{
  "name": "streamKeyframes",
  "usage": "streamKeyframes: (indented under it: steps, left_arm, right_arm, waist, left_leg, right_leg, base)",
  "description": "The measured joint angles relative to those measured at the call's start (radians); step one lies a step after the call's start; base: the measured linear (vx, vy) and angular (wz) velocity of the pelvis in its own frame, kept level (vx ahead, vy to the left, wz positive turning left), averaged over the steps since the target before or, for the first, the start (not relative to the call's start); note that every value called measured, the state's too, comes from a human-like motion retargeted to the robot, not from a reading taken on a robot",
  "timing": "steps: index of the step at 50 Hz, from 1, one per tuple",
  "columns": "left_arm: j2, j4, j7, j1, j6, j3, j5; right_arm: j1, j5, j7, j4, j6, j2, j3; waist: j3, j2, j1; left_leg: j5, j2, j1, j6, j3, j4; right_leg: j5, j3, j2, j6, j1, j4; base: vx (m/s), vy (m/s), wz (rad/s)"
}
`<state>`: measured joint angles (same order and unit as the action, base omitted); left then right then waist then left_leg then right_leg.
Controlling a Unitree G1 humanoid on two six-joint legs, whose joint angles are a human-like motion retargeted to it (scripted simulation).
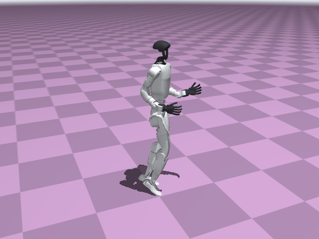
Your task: Walk run
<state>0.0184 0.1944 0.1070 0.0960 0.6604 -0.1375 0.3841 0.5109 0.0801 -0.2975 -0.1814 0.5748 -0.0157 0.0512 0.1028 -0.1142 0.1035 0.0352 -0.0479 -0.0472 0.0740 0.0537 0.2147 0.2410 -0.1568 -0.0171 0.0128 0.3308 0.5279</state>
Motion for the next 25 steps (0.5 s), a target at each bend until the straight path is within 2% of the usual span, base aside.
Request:
streamKeyframes:
  steps: [2,3,5,6,7,8,9,10,12,13,15,18,20,22,25]
  left_arm:
    - [-0.034,-0.040,0.014,-0.010,0.003,-0.022,0.003]
    - [-0.063,-0.058,0.026,-0.011,0.006,-0.029,-0.005]
    - [-0.145,-0.097,0.036,-0.005,0.014,-0.043,-0.043]
    - [-0.194,-0.115,0.023,0.001,0.020,-0.045,-0.080]
    - [-0.241,-0.131,0.008,0.006,0.024,-0.049,-0.120]
    - [-0.286,-0.143,-0.011,0.009,0.028,-0.060,-0.164]
    - [-0.326,-0.149,-0.021,0.012,0.029,-0.059,-0.211]
    - [-0.362,-0.151,-0.028,0.016,0.030,-0.052,-0.259]
    - [-0.353,-0.105,0.032,0.048,0.061,-0.032,-0.353]
    - [-0.324,-0.061,0.060,0.055,0.067,-0.017,-0.390]
    - [-0.243,0.017,0.088,0.111,0.073,0.028,-0.435]
    - [-0.156,0.073,0.100,0.216,0.081,0.025,-0.405]
    - [-0.137,0.097,0.123,0.285,0.079,0.040,-0.385]
    - [-0.149,0.112,0.146,0.335,0.074,0.072,-0.373]
    - [-0.190,0.123,0.174,0.371,0.066,0.108,-0.351]
  right_arm:
    - [0.024,0.000,0.008,-0.002,0.007,-0.010,0.005]
    - [0.028,-0.004,0.011,-0.002,0.007,-0.014,0.007]
    - [0.019,-0.015,0.010,0.000,0.002,-0.013,0.008]
    - [0.010,-0.020,0.012,0.005,-0.001,-0.012,0.000]
    - [0.001,-0.025,0.016,0.012,-0.003,-0.010,-0.006]
    - [-0.006,-0.028,0.025,0.022,-0.004,-0.007,-0.011]
    - [-0.017,-0.030,0.037,0.030,-0.004,-0.003,-0.024]
    - [-0.031,-0.031,0.050,0.037,-0.005,0.002,-0.040]
    - [-0.071,-0.012,0.072,0.015,0.003,0.025,-0.029]
    - [-0.127,0.021,0.059,-0.019,-0.002,0.036,0.014]
    - [-0.204,0.095,0.002,-0.075,-0.031,0.051,0.028]
    - [-0.266,0.213,-0.007,-0.067,-0.025,0.048,0.003]
    - [-0.284,0.247,0.004,-0.041,0.001,0.030,0.011]
    - [-0.300,0.233,0.005,-0.011,0.009,-0.004,-0.003]
    - [-0.314,0.174,-0.015,0.041,-0.012,-0.061,-0.003]
  waist:
    - [0.006,-0.003,0.061]
    - [0.004,0.002,0.087]
    - [-0.004,0.004,0.133]
    - [-0.007,0.011,0.127]
    - [-0.012,0.023,0.137]
    - [-0.023,0.043,0.181]
    - [-0.013,0.054,0.179]
    - [0.007,0.061,0.155]
    - [-0.001,0.063,0.095]
    - [-0.006,0.062,0.106]
    - [-0.002,0.059,0.125]
    - [-0.015,0.069,0.058]
    - [-0.018,0.095,-0.002]
    - [-0.020,0.116,-0.084]
    - [-0.030,0.093,-0.136]
  left_leg:
    - [-0.091,-0.004,0.051,-0.043,-0.022,-0.014]
    - [-0.136,-0.013,0.081,-0.059,-0.038,-0.016]
    - [-0.212,-0.009,0.133,-0.099,-0.083,-0.010]
    - [-0.235,-0.008,0.156,-0.124,-0.082,0.010]
    - [-0.255,-0.013,0.176,-0.150,-0.099,0.047]
    - [-0.272,-0.032,0.192,-0.181,-0.155,0.118]
    - [-0.298,-0.047,0.174,-0.224,-0.164,0.203]
    - [-0.329,-0.060,0.140,-0.274,-0.149,0.295]
    - [-0.373,-0.052,0.067,-0.288,-0.117,0.530]
    - [-0.359,-0.035,0.016,-0.275,-0.137,0.641]
    - [-0.259,0.030,-0.080,-0.168,-0.056,0.763]
    - [-0.155,0.033,-0.203,-0.087,0.026,0.728]
    - [-0.092,0.011,-0.269,-0.065,0.080,0.625]
    - [-0.048,-0.018,-0.305,-0.068,0.129,0.439]
    - [0.006,-0.002,-0.315,-0.035,0.225,0.147]
  right_leg:
    - [-0.104,0.061,0.021,-0.077,0.023,-0.200]
    - [-0.128,0.111,0.025,-0.071,0.037,-0.283]
    - [-0.183,0.310,-0.011,-0.051,0.047,-0.424]
    - [-0.210,0.355,0.004,-0.085,0.044,-0.465]
    - [-0.189,0.367,0.031,-0.130,0.042,-0.484]
    - [-0.072,0.313,0.079,-0.194,0.044,-0.460]
    - [-0.078,0.255,0.088,-0.152,0.064,-0.392]
    - [-0.145,0.195,0.077,-0.058,0.093,-0.302]
    - [-0.265,0.293,0.022,-0.021,0.075,-0.169]
    - [-0.292,0.203,0.070,-0.018,0.063,-0.138]
    - [-0.331,0.127,0.097,0.001,0.005,-0.135]
    - [-0.276,0.095,0.119,-0.006,-0.080,-0.215]
    - [-0.211,0.060,0.127,-0.013,-0.143,-0.296]
    - [-0.160,0.043,0.117,-0.038,-0.206,-0.370]
    - [-0.125,-0.078,0.078,-0.075,-0.305,-0.447]
  base:
    - [1.16,-0.24,1.61]
    - [0.96,-0.25,1.44]
    - [1.01,-0.34,1.04]
    - [1.27,-0.53,0.59]
    - [1.30,-0.56,1.13]
    - [1.19,-0.53,1.39]
    - [1.18,-0.55,0.90]
    - [1.33,-0.60,-0.05]
    - [1.14,-0.41,0.71]
    - [0.76,-0.14,1.92]
    - [0.74,-0.07,1.65]
    - [0.71,0.03,0.70]
    - [0.84,-0.01,0.57]
    - [0.63,-0.08,0.26]
    - [0.52,-0.08,1.28]
